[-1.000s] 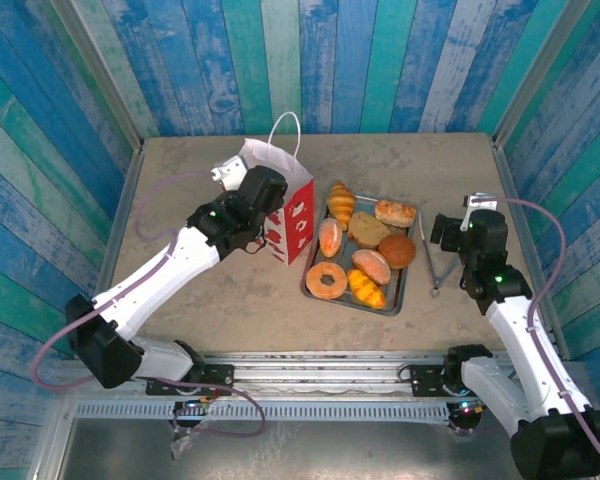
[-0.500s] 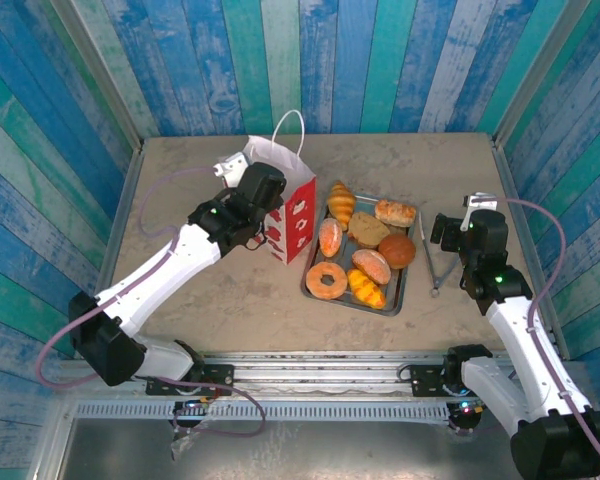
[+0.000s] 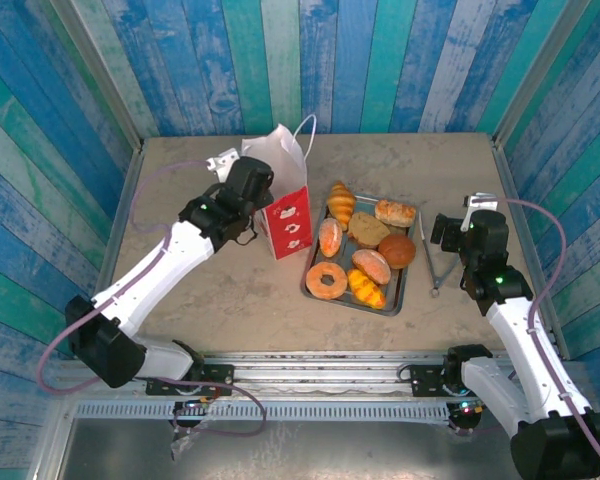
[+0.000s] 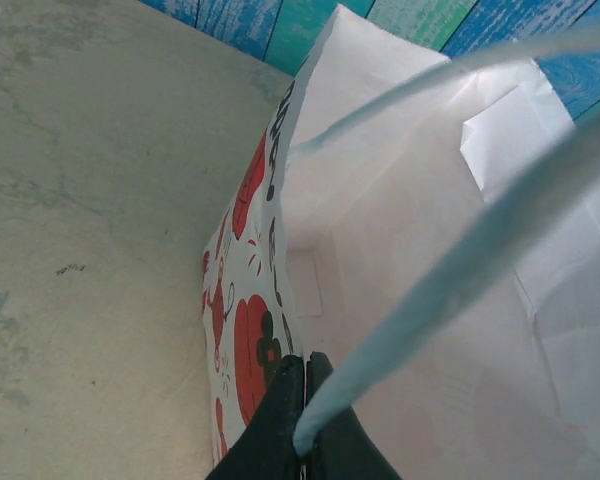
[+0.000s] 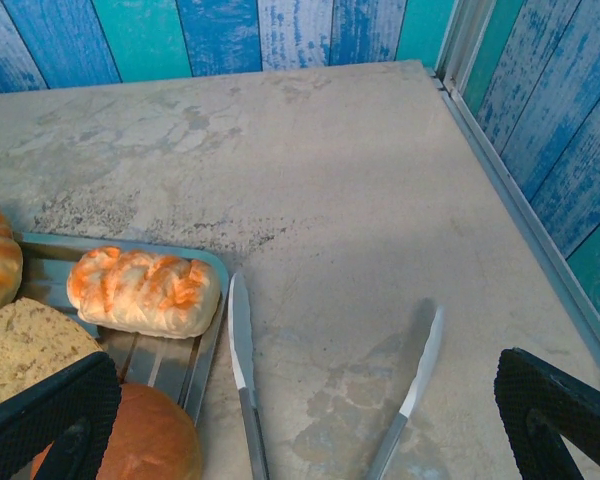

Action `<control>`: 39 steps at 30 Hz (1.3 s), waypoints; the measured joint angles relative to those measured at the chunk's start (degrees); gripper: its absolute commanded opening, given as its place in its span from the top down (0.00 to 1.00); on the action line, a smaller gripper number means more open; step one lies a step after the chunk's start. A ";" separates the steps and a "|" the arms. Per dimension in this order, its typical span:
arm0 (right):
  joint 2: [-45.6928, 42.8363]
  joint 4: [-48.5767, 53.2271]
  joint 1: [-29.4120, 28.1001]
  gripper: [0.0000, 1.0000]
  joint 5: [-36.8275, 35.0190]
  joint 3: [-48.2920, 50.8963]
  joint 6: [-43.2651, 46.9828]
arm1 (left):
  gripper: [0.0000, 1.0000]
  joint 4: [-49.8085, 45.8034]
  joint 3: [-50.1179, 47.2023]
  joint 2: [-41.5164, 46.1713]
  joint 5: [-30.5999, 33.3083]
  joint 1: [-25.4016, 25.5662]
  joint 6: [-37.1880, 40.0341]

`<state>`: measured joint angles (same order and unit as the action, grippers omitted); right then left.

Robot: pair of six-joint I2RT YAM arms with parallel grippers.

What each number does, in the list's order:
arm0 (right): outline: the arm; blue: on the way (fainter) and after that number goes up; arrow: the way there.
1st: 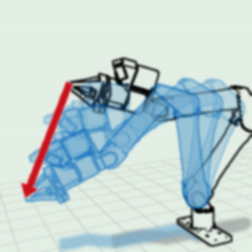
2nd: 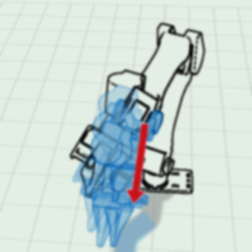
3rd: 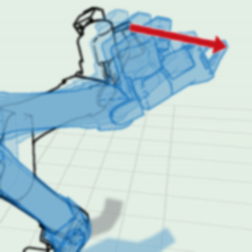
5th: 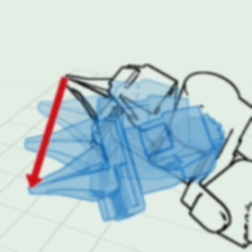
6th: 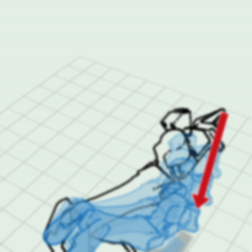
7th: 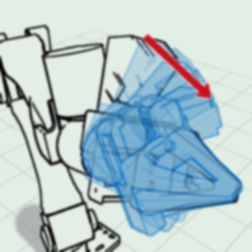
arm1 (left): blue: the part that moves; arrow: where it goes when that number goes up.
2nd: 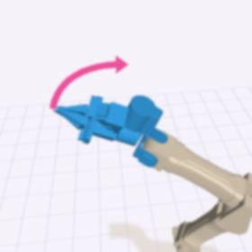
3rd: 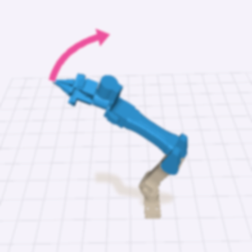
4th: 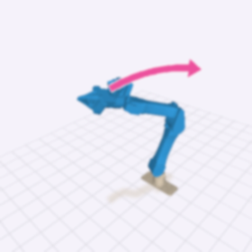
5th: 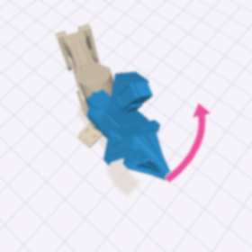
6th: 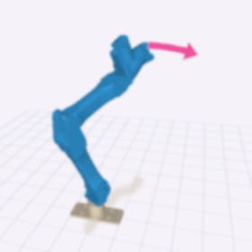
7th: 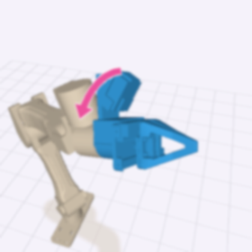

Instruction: Place the fake bread into the paper bag

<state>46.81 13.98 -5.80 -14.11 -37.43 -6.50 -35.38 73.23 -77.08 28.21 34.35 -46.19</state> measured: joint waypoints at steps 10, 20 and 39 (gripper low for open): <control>-0.09 6.25 0.00 0.00 2.47 -6.56 -0.59 | 1.00 -3.58 5.66 5.09 -7.80 -4.20 8.79; -1.68 13.99 0.00 0.00 9.68 -10.32 -1.70 | 1.00 -2.51 5.84 9.22 -21.07 -11.10 14.16; -3.17 20.50 0.00 0.00 8.81 -6.69 -10.34 | 0.85 4.68 -1.25 6.82 -35.17 -19.85 16.44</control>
<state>43.64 34.48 -5.80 -5.30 -44.12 -16.84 -30.70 71.99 -70.26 -6.96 14.50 -29.76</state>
